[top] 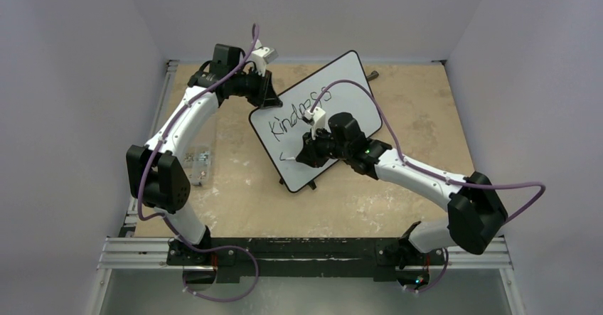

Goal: Write a sentence on the whiteboard

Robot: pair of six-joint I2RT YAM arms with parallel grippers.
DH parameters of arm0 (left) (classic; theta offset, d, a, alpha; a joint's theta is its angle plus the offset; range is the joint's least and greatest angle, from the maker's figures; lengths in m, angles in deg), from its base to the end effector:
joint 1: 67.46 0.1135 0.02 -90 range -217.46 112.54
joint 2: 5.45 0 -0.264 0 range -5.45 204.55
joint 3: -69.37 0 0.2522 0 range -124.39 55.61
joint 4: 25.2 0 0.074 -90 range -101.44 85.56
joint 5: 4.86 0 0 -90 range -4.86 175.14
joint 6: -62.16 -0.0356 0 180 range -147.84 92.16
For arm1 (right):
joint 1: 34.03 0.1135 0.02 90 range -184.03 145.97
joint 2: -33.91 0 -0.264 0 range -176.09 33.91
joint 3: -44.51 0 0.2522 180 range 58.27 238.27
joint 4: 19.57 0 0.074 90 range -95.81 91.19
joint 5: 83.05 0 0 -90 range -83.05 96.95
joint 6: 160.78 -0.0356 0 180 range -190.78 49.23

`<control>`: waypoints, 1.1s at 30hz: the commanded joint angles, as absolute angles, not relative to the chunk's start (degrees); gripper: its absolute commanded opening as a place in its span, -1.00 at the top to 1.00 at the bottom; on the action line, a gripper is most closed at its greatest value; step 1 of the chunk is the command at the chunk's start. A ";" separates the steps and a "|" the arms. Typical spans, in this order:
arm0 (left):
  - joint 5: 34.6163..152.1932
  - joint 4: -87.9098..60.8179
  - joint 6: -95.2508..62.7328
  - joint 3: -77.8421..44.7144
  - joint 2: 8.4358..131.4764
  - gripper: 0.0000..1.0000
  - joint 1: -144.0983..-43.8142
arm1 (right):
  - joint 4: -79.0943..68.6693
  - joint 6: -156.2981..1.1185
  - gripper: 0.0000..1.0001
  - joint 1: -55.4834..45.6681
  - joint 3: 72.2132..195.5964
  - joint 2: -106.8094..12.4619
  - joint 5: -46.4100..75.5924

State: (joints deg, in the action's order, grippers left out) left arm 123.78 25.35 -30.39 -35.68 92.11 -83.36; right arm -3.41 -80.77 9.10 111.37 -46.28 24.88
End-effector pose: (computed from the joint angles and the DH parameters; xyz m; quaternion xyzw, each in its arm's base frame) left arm 0.3586 -0.1253 0.3386 0.2688 0.8333 -0.3451 0.3380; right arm 0.2219 0.2229 0.2624 -0.3186 0.7954 0.3429 0.3850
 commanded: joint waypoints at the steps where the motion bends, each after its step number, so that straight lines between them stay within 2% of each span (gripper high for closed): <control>1: 112.92 30.57 -37.41 -35.01 94.04 1.00 -83.98 | -2.59 -79.20 1.00 8.67 110.29 -45.51 18.29; 18: 113.06 30.65 -37.30 -35.10 93.87 1.00 -83.98 | -1.39 -79.39 1.00 8.68 109.40 -46.45 21.54; 33: 113.04 30.63 -37.28 -35.01 93.78 1.00 -83.98 | -1.73 -78.81 1.00 9.30 114.60 -49.58 26.92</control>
State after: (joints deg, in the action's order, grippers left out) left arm 123.82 25.35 -30.43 -35.68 92.15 -83.31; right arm -0.55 -80.36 9.19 111.70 -48.29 28.86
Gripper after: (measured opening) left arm 0.079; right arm 0.106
